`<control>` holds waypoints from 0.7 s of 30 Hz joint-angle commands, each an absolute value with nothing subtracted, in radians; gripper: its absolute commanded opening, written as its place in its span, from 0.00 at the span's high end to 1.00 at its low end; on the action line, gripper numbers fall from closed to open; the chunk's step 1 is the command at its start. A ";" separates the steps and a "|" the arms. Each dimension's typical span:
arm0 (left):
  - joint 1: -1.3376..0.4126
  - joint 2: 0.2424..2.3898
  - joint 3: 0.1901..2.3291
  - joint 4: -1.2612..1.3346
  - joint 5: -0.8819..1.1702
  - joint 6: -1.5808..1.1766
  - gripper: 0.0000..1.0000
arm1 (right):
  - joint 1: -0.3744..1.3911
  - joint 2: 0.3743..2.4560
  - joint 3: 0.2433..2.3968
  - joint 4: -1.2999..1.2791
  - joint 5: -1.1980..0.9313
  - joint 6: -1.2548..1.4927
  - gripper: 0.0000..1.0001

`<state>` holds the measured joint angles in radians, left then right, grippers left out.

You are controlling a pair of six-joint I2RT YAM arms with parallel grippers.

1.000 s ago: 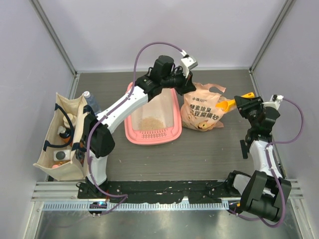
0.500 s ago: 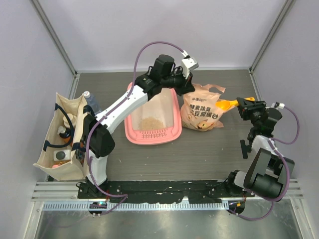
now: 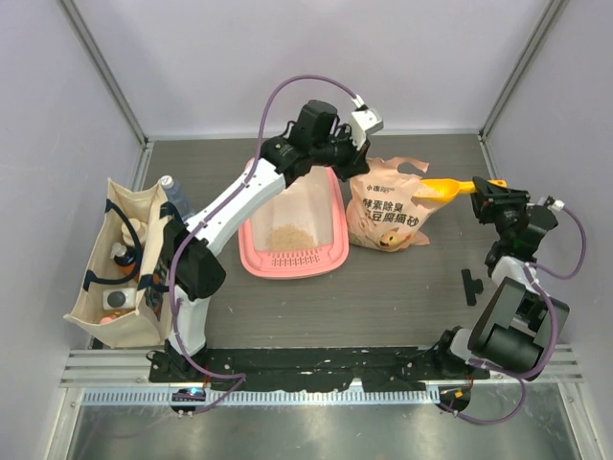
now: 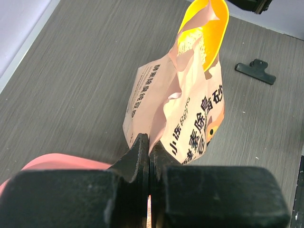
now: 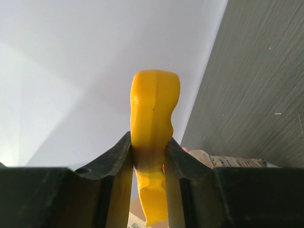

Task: Fill the litter box with clean litter
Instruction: 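Scoop the cat litter from the cat litter bag.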

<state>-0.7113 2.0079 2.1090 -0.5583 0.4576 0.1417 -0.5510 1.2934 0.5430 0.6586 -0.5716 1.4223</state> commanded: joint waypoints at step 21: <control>-0.653 1.951 2.148 -0.437 0.405 0.081 0.96 | -0.638 1.371 0.839 0.566 -0.594 1.526 0.99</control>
